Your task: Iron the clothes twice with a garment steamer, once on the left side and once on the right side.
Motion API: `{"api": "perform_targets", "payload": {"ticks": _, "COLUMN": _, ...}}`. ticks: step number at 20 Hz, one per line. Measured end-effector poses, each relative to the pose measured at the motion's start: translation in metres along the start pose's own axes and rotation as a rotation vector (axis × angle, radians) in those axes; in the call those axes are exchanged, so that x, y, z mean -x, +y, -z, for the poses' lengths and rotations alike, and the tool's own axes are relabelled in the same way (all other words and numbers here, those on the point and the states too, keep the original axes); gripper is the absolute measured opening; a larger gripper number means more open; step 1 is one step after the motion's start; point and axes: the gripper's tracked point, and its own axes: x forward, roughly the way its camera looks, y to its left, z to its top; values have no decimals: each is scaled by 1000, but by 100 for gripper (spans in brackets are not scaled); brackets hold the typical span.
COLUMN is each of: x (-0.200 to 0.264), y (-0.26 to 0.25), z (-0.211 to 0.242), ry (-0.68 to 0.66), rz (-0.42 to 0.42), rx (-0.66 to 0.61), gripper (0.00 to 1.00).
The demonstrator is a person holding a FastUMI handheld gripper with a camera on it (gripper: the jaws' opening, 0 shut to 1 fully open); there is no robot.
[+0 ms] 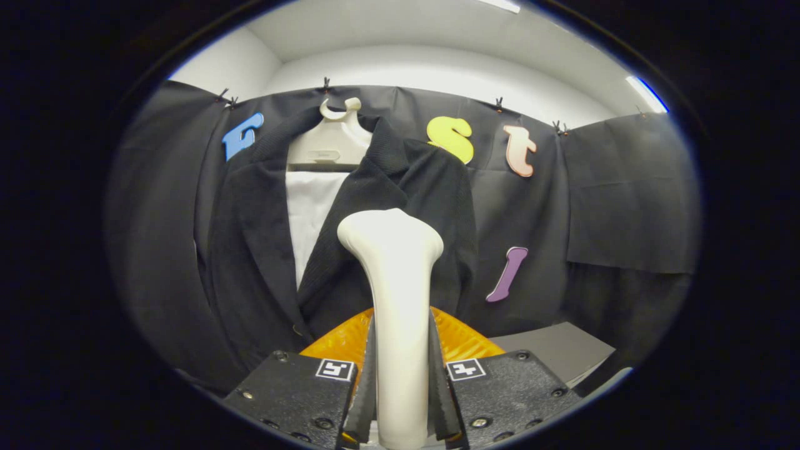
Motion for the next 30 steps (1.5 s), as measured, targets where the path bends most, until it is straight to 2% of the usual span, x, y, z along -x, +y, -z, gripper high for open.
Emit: {"api": "perform_targets", "payload": {"ticks": 30, "x": 12, "y": -5, "z": 162, "ry": 210, "rz": 24, "rx": 73, "gripper": 40}}
